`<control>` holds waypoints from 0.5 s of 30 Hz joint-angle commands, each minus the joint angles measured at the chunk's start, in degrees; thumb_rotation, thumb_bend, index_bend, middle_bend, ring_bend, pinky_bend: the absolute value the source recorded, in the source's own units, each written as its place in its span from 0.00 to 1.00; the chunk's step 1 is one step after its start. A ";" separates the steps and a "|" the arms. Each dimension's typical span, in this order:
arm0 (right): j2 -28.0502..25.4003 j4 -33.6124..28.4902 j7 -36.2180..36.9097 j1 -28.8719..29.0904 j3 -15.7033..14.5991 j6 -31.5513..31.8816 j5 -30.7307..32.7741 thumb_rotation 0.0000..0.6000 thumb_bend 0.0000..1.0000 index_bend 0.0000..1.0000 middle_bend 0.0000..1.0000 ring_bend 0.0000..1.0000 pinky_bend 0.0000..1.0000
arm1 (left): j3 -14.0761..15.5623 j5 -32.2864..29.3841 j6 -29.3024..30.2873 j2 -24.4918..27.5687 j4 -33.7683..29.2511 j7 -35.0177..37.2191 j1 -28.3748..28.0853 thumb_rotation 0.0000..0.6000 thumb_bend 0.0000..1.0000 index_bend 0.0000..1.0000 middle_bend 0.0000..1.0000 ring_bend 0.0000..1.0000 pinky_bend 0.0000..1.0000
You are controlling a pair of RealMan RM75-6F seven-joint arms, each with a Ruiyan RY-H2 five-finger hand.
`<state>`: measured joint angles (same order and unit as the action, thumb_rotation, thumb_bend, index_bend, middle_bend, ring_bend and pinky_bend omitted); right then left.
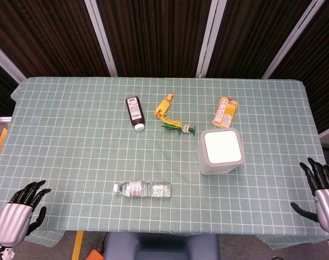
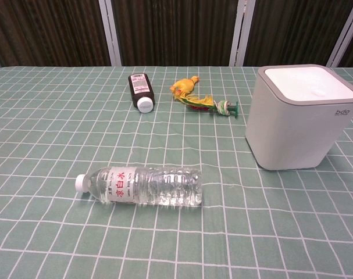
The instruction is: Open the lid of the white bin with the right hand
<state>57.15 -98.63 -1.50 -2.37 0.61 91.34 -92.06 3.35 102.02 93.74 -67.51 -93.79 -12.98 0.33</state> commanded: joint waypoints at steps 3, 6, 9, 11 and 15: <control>0.00 0.02 0.00 0.07 -0.05 -0.11 -0.09 1.00 0.20 0.00 0.00 0.00 0.07 | 0.03 0.09 0.05 0.00 0.03 -0.01 0.02 1.00 0.50 0.28 0.16 0.16 0.32; 0.01 0.17 0.26 0.11 -0.16 -0.04 -0.52 1.00 0.20 0.00 0.00 0.00 0.07 | 0.01 0.09 0.07 -0.05 0.05 -0.11 0.04 1.00 0.50 0.28 0.16 0.16 0.32; 0.10 0.77 1.03 0.16 -0.39 0.43 -1.74 1.00 0.20 0.00 0.00 0.00 0.07 | -0.10 0.10 0.16 0.02 0.00 0.06 -0.02 1.00 0.50 0.28 0.16 0.16 0.32; 0.34 1.37 1.02 0.02 -0.47 1.04 -2.38 1.00 0.20 0.00 0.00 0.00 0.08 | -0.16 0.09 0.06 0.04 -0.03 0.29 -0.14 1.00 0.50 0.28 0.16 0.16 0.32; 1.60 2.27 -0.02 -0.49 -0.32 3.14 -3.86 1.00 0.21 0.00 0.19 0.19 0.16 | -0.04 0.07 -0.08 0.16 -0.04 0.59 -0.18 1.00 0.50 0.28 0.16 0.16 0.32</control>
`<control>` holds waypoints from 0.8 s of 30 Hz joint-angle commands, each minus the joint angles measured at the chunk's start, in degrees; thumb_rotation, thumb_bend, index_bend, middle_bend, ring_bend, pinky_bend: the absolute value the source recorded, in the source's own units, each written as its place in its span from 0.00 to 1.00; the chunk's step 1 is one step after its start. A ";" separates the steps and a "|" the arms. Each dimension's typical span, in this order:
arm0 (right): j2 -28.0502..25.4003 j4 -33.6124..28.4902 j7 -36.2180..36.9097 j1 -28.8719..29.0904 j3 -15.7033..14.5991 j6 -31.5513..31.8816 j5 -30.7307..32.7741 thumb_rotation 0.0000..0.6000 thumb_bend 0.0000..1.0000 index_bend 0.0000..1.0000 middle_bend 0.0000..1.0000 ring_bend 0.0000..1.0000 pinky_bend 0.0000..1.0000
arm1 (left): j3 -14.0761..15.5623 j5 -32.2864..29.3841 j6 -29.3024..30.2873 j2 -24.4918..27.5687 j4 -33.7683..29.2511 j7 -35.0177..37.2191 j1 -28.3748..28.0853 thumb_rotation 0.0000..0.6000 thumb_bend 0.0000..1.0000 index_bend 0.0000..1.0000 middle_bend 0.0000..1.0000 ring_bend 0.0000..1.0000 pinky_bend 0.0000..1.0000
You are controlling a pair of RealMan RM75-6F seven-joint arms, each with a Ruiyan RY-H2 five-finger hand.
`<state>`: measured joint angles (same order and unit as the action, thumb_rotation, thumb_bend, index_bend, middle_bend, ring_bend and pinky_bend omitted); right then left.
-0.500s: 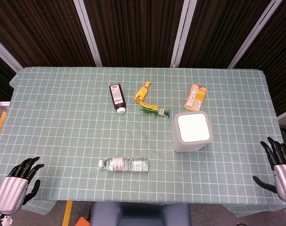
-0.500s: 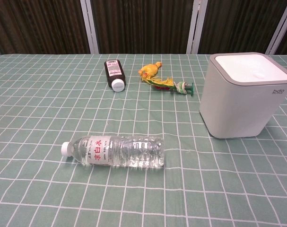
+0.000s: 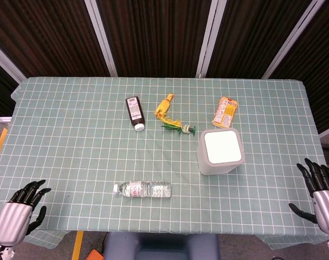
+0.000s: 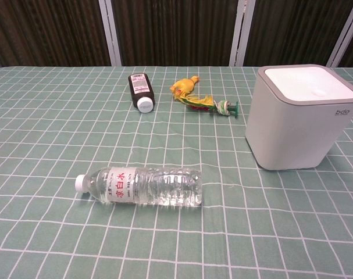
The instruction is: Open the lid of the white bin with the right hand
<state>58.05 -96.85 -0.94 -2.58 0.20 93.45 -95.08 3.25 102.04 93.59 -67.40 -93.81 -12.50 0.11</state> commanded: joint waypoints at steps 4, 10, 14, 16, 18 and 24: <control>1.67 0.07 -3.69 -0.35 0.56 1.98 -1.52 1.00 0.21 0.00 0.48 0.55 0.42 | -0.01 0.02 0.64 0.16 -0.05 0.35 0.28 1.00 0.50 0.28 0.16 0.16 0.32; -0.56 -7.94 -14.58 1.70 1.47 -1.82 -1.41 1.00 0.42 0.00 0.68 0.72 0.62 | -0.21 -0.77 0.33 0.42 -0.40 0.73 0.24 1.00 0.50 0.28 0.16 0.16 0.32; -3.61 -15.66 -22.36 3.76 0.98 -8.24 1.06 1.00 0.59 0.01 0.74 0.78 0.66 | -0.09 -0.49 0.26 0.51 -0.41 0.84 0.17 1.00 0.50 0.28 0.16 0.16 0.32; -4.97 -19.24 -26.32 4.81 0.79 -11.47 3.14 1.00 0.65 0.02 0.76 0.79 0.67 | -0.07 -0.46 0.27 0.54 -0.39 0.95 0.17 1.00 0.50 0.28 0.16 0.16 0.32; -5.74 -22.79 -30.11 6.16 0.99 -14.40 5.39 1.00 0.68 0.02 0.76 0.79 0.67 | -0.12 -0.59 0.32 0.62 -0.45 1.03 0.20 1.00 0.50 0.28 0.16 0.16 0.32; -3.93 -27.79 -38.86 9.73 2.70 -19.19 13.41 1.00 0.82 0.03 0.76 0.79 0.67 | -0.20 -0.58 0.58 0.80 -0.47 1.57 0.23 1.00 0.50 0.28 0.16 0.16 0.32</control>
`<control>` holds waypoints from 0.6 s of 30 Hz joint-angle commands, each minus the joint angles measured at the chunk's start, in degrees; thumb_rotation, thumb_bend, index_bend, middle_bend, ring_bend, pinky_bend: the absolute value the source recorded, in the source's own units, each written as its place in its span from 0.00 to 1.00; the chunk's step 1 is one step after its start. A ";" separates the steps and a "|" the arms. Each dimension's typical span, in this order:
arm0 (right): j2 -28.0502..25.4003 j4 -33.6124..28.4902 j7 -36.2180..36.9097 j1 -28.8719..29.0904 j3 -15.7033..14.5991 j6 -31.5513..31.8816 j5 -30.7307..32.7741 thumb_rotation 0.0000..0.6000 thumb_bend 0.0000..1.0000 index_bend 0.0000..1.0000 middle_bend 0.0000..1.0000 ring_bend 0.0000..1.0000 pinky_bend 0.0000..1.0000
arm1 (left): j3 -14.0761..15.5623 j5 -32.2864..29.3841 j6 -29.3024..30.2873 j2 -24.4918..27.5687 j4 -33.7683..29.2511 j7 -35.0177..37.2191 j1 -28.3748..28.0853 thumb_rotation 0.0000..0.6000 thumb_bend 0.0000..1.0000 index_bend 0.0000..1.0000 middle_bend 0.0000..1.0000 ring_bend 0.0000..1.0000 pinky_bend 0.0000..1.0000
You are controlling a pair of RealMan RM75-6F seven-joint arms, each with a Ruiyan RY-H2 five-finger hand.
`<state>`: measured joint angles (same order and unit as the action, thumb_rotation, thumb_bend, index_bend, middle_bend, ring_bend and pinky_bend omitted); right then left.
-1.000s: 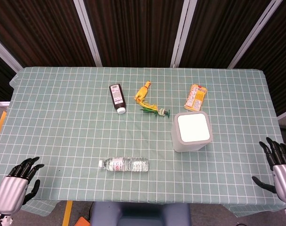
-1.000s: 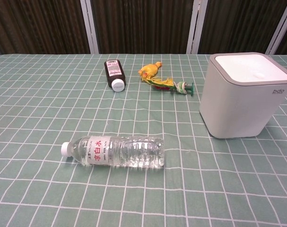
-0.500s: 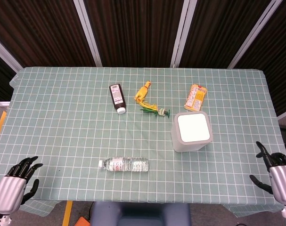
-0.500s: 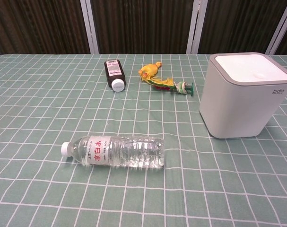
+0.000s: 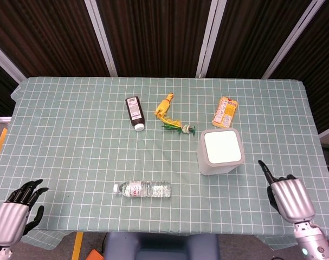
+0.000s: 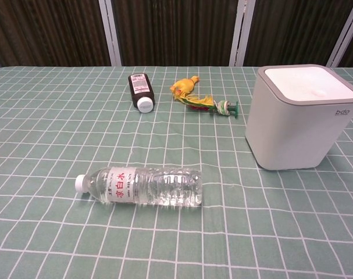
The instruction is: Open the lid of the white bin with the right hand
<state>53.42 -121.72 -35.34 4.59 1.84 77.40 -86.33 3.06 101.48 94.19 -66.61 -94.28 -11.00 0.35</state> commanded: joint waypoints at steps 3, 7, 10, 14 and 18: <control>2.35 -4.01 -6.74 4.65 1.88 -5.33 8.93 1.00 0.85 0.03 0.76 0.79 0.67 | 0.07 -0.13 -0.38 0.01 0.01 0.01 -0.09 1.00 0.50 0.28 0.16 0.16 0.32; 4.53 -4.08 -8.52 7.13 2.83 -7.05 13.09 1.00 0.85 0.03 0.76 0.79 0.67 | 0.18 0.07 -0.57 -0.05 -0.07 -0.36 -0.16 1.00 0.50 0.28 0.16 0.16 0.32; 6.12 -3.88 -9.72 8.95 3.52 -7.88 16.23 1.00 0.85 0.03 0.76 0.79 0.67 | 0.14 0.15 -0.46 -0.09 -0.04 -0.39 -0.15 1.00 0.50 0.28 0.16 0.16 0.32; 7.98 -3.48 -11.12 11.21 4.27 -8.49 19.90 1.00 0.85 0.03 0.76 0.79 0.67 | 0.06 -0.08 -0.46 -0.06 -0.03 -0.31 -0.13 1.00 0.50 0.28 0.16 0.16 0.32; 9.83 -2.75 -11.82 13.42 4.97 -8.71 22.77 1.00 0.85 0.03 0.76 0.79 0.67 | 0.12 0.20 -0.35 -0.09 0.02 -0.42 -0.12 1.00 0.50 0.28 0.16 0.16 0.32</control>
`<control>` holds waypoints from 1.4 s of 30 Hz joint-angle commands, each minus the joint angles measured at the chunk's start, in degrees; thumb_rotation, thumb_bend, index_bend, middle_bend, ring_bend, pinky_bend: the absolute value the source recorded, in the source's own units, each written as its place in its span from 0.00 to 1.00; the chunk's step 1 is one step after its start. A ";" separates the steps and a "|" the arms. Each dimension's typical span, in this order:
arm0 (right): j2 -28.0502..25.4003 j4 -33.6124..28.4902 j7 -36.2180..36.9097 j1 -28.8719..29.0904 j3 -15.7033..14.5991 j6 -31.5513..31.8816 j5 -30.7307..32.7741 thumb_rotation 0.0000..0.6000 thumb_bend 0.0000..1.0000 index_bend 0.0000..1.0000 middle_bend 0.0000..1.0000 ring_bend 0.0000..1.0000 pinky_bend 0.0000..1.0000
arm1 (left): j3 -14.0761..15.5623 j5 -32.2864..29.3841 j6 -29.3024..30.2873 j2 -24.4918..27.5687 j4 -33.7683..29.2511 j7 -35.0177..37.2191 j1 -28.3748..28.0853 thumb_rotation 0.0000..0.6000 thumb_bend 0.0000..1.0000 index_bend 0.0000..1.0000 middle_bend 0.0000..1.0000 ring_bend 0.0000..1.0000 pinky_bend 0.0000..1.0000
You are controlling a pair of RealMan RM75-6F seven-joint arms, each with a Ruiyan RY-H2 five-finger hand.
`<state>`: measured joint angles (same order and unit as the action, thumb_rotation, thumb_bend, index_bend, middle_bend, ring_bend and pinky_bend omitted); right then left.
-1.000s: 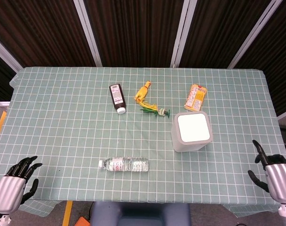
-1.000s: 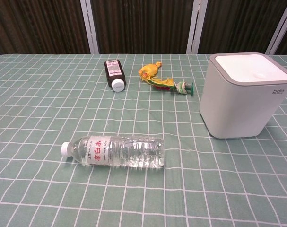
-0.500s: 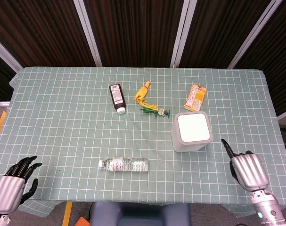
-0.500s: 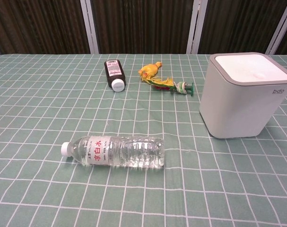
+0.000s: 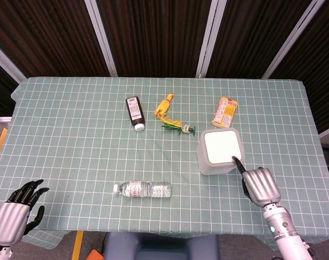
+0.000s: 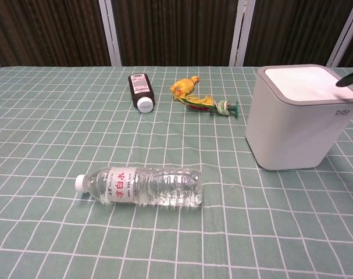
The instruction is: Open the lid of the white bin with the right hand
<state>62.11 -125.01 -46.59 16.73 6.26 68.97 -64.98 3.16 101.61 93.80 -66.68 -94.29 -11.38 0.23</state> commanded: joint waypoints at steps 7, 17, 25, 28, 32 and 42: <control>3.15 2.18 -0.79 3.78 0.40 -0.33 4.34 1.00 0.85 0.03 0.76 0.79 0.67 | -0.04 -0.02 0.11 -0.01 0.03 0.08 0.03 1.00 0.50 0.28 0.16 0.16 0.32; 3.95 4.20 -0.34 5.48 -1.84 -0.32 6.25 1.00 0.85 0.03 0.76 0.79 0.67 | -0.03 0.11 0.15 0.00 0.07 0.14 0.00 1.00 0.50 0.28 0.16 0.16 0.32; 3.40 4.93 1.63 5.89 -3.19 0.00 5.75 1.00 0.85 0.03 0.76 0.79 0.67 | 0.01 0.12 0.02 -0.06 0.06 -0.02 -0.02 1.00 0.50 0.28 0.16 0.16 0.32; 2.80 4.26 2.78 5.70 -3.20 1.06 4.56 1.00 0.85 0.01 0.76 0.79 0.67 | 0.02 0.10 -0.06 -0.07 0.04 -0.07 -0.05 1.00 0.50 0.28 0.16 0.16 0.32; 1.56 3.20 4.90 4.89 -2.85 3.50 2.03 1.00 0.85 0.00 0.76 0.79 0.67 | 0.02 0.09 -0.09 -0.06 0.04 0.00 -0.07 1.00 0.50 0.28 0.16 0.16 0.32; -3.76 2.48 15.54 -1.26 -2.82 14.15 -11.64 1.00 0.85 0.00 0.76 0.78 0.67 | 0.09 0.17 -0.26 -0.11 0.06 -0.18 -0.14 1.00 0.50 0.28 0.16 0.16 0.32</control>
<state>60.04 -122.83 -33.91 17.58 3.64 80.33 -73.56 3.25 101.77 93.54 -66.79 -94.22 -11.55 0.10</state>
